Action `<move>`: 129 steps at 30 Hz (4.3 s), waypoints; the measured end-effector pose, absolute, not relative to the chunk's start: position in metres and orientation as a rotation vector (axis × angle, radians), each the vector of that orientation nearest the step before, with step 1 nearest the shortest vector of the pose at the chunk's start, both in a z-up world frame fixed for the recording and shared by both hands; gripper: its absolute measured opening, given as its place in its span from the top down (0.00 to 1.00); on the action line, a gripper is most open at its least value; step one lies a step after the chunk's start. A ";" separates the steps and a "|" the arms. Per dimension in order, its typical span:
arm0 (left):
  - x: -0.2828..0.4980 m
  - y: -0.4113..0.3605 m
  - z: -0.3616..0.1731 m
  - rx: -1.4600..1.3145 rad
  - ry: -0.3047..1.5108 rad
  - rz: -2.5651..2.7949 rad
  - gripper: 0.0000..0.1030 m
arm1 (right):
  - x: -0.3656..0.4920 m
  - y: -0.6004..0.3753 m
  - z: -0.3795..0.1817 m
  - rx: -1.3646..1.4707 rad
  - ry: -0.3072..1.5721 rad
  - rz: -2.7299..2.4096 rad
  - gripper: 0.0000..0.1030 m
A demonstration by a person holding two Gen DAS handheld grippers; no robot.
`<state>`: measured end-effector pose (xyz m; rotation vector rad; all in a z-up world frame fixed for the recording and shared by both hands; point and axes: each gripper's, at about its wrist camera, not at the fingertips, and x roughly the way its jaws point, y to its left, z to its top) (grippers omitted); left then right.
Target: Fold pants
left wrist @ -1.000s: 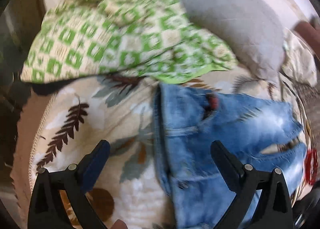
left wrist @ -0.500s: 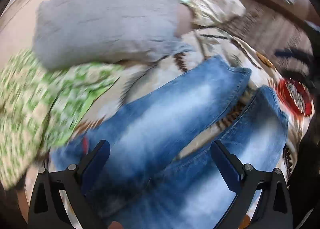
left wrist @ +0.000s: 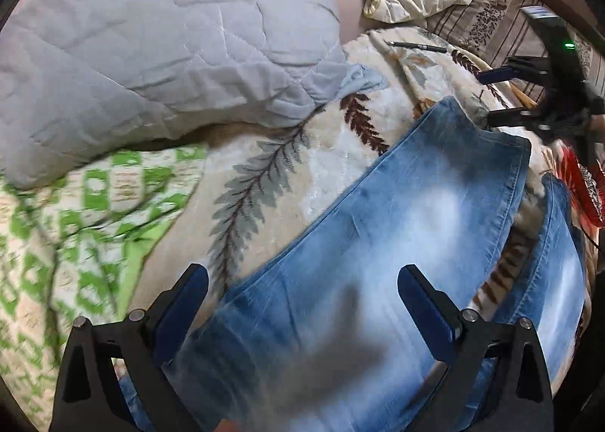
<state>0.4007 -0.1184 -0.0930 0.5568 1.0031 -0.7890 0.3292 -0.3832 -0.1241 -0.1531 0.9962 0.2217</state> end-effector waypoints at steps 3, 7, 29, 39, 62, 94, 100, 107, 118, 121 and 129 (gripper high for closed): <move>0.411 -0.130 -0.109 0.575 1.015 -0.835 0.03 | 0.347 -0.394 -0.145 -0.112 1.024 0.249 0.14; 0.424 -0.146 -0.129 0.613 1.031 -0.855 0.03 | 0.359 -0.395 -0.163 -0.105 1.055 0.311 0.20; 0.404 -0.150 -0.118 0.687 1.022 -0.787 0.97 | 0.341 -0.370 -0.118 -0.349 0.964 0.236 0.80; 0.300 -0.121 -0.028 0.675 0.768 -0.788 0.97 | 0.237 -0.342 -0.042 -0.510 0.797 0.159 0.80; 0.067 -0.086 -0.123 0.628 0.811 -0.870 0.97 | 0.020 -0.337 -0.096 -0.401 0.889 0.155 0.80; 0.153 0.115 -0.046 0.164 0.830 -0.541 0.05 | 0.071 -0.172 -0.074 -0.121 0.797 0.584 0.26; 0.207 0.108 -0.039 0.200 0.811 -0.645 0.05 | 0.121 -0.118 -0.108 0.005 0.828 0.684 0.26; 0.253 0.075 -0.048 0.256 0.906 -0.695 0.17 | 0.167 -0.096 -0.138 0.143 0.889 0.703 0.26; 0.241 0.062 -0.040 0.374 0.929 -0.718 0.83 | 0.158 -0.080 -0.119 0.081 0.793 0.694 0.86; 0.217 0.082 -0.022 0.321 0.873 -0.697 0.83 | 0.139 -0.070 -0.099 -0.033 0.716 0.684 0.87; 0.134 0.129 -0.036 0.188 0.820 -0.577 0.83 | 0.072 -0.033 -0.087 -0.319 0.601 0.667 0.87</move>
